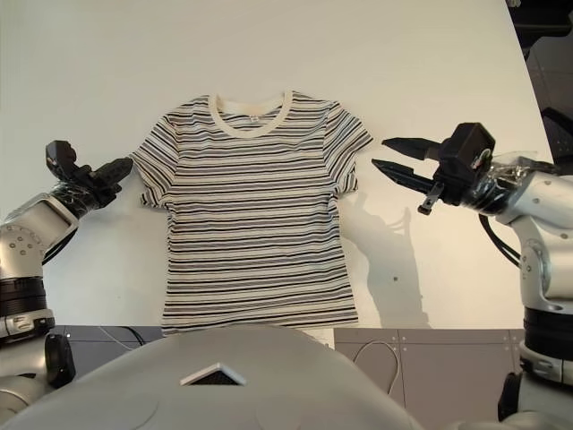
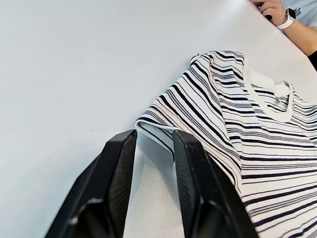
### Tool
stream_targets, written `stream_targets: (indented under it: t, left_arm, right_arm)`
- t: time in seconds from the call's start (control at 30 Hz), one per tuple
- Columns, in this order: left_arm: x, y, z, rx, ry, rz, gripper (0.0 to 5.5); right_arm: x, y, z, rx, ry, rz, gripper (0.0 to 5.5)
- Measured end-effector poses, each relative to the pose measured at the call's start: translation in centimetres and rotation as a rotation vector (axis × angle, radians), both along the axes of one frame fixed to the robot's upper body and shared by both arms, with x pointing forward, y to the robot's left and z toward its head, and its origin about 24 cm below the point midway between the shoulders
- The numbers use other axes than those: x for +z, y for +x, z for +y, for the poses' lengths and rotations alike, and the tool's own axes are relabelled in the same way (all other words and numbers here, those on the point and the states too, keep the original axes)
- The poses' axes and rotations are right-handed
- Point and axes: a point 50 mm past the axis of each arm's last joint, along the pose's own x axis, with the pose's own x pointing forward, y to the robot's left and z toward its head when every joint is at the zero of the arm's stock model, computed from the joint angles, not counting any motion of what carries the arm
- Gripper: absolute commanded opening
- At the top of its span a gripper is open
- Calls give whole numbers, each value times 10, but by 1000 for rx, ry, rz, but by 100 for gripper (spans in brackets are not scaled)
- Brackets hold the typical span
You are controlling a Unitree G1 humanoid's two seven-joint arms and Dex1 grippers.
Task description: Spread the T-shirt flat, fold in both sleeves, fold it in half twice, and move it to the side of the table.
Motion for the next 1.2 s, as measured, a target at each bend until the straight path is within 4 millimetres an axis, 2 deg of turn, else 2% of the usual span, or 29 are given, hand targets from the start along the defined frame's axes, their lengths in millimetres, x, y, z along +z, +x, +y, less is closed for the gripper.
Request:
stream_targets:
  t: [0.2, 0.53, 0.73, 0.97, 1.2]
  left_arm:
    - [-5, 2, -5, 34, -34, 27, 133]
    - [-1, -1, 13, 158, -85, 55, 133]
    - [-5, 3, -4, 132, -150, 68, 133]
    - [-4, 7, -7, 163, -175, 67, 133]
    - [3, 12, -2, 202, -174, 41, 31]
  right_arm:
    - [-2, 1, 2, 14, -3, 9, 130]
    - [-6, -2, 8, 45, -12, 20, 130]
    - [-9, -2, 12, 57, -11, 26, 130]
    - [-11, -2, 12, 60, -25, 24, 130]
    - [-16, -2, 14, 63, -26, 17, 130]
